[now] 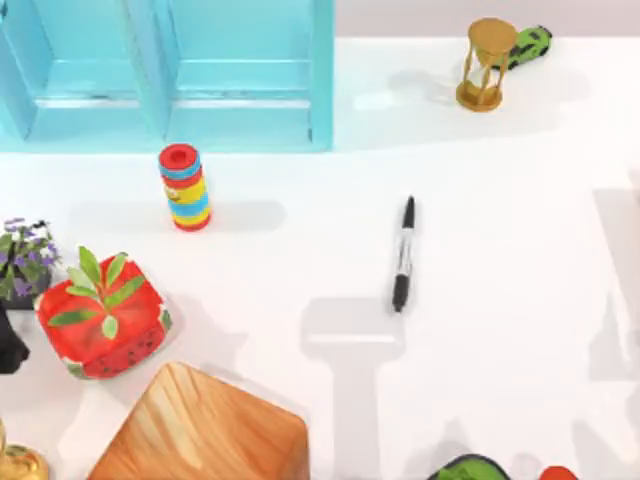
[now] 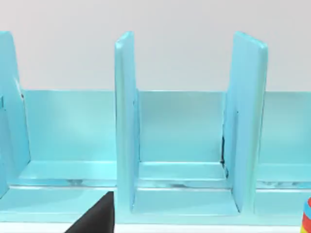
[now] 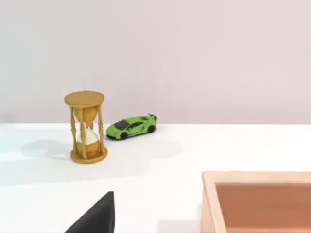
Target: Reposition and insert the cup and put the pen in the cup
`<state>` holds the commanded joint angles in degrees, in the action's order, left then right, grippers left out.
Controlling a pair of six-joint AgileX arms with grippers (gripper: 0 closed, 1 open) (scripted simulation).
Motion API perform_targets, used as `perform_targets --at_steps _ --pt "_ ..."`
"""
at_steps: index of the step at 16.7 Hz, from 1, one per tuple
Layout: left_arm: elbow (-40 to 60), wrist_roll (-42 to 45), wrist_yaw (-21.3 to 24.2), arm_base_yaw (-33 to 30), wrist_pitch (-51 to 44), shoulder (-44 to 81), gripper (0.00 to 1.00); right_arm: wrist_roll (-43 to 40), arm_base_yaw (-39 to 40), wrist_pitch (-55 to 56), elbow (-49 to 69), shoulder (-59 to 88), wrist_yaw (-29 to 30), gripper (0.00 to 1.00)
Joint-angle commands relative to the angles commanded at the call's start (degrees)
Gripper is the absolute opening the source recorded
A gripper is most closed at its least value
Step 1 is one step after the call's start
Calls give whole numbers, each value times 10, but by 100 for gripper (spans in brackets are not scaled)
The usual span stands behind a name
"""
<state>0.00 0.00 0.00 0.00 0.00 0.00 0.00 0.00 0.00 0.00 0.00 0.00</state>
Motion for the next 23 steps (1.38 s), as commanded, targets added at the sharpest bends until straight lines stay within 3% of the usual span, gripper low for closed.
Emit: perform_targets --at_steps 4,8,23 --pt "0 0 0 0 0 0 100 -6 -7 -16 18 17 0 100" --pt "0 0 0 0 0 0 100 -40 -42 -103 125 125 0 100" --pt "0 0 0 0 0 0 100 -242 -251 -641 783 923 -1 100"
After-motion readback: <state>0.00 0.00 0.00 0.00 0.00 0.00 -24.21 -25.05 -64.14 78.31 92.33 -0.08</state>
